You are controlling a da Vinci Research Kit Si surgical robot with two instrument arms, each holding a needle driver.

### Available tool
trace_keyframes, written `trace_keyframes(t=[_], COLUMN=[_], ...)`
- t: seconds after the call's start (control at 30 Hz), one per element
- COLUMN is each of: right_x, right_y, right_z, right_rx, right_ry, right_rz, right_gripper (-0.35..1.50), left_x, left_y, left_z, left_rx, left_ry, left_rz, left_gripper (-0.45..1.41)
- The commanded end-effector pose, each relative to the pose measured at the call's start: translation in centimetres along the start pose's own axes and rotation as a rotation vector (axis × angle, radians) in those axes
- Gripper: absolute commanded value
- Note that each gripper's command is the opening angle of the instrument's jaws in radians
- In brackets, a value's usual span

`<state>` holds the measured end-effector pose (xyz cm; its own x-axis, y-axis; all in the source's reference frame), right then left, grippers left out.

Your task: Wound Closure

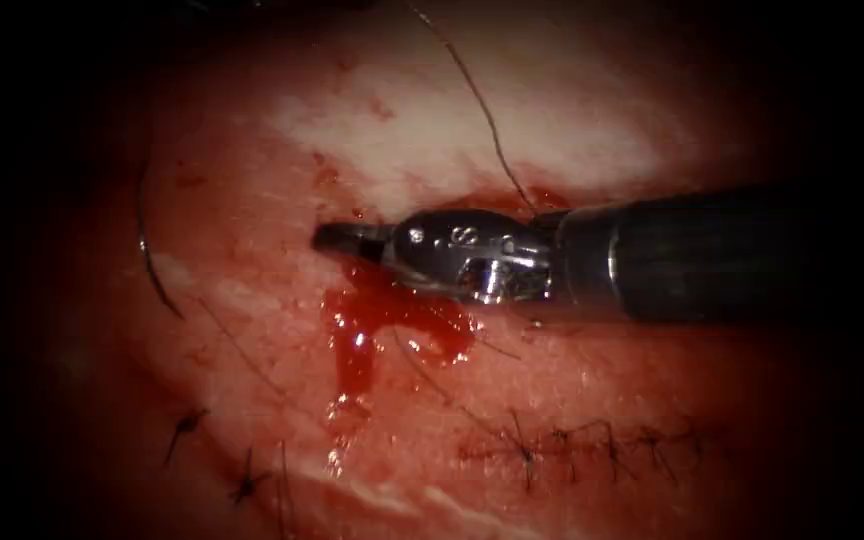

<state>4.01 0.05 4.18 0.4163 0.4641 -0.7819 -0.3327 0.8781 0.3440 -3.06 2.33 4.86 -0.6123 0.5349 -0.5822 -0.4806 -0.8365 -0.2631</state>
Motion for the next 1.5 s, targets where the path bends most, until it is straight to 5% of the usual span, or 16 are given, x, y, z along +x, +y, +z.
trace_keyframes(t=[0.03, 0.27, 0.57, 0.63, 0.77, 0.8, 0.9, 1.17, 1.37, 1.5], right_x=[0.02, 0.24, -0.02, -0.07, -0.12, -0.13, -0.14, -0.15, -0.07, -0.02], right_y=[0.06, 0.48, 0.97, 1.03, 1.11, 1.13, 1.16, 1.19, 1.12, 1.05], right_z=[-0.16, -1.3, -2.42, -2.52, -2.66, -2.68, -2.74, -2.8, -2.79, -2.77], right_rx=[-0.029, -0.075, -0.185, -0.203, -0.235, -0.236, -0.242, -0.242, -0.223, -0.2], right_ry=[-0.005, 0.045, 0.007, 0.0, -0.014, -0.015, -0.016, -0.026, -0.024, -0.018], right_rz=[0.011, 0.084, 0.105, 0.109, 0.117, 0.119, 0.124, 0.148, 0.16, 0.164], right_gripper=[1.26, 1.35, 1.33, 1.33, 1.33, 1.35, 1.35, 1.37, 1.38, 1.38], left_x=[0.01, -0.01, -0.32, -0.41, -0.58, -0.62, -0.69, -0.71, -0.73, -1.03], left_y=[0.02, 0.09, 0.02, -0.02, -0.11, -0.12, -0.13, -0.14, -0.06, 0.39], left_z=[0.11, 0.38, 1.09, 1.29, 1.6, 1.67, 1.75, 1.52, 1.37, 1.14], left_rx=[0.002, 0.013, 0.025, 0.029, 0.033, 0.035, 0.023, -0.011, -0.032, -0.153], left_ry=[0.001, 0.002, 0.004, 0.002, 0.018, 0.021, 0.031, 0.032, 0.037, 0.024], left_rz=[0.001, 0.01, 0.015, -0.002, -0.074, -0.098, -0.139, -0.149, -0.129, -0.05], left_gripper=[-0.45, -0.45, -0.45, -0.38, 0.29, 0.63, 1.08, 1.36, 1.33, 1.28])
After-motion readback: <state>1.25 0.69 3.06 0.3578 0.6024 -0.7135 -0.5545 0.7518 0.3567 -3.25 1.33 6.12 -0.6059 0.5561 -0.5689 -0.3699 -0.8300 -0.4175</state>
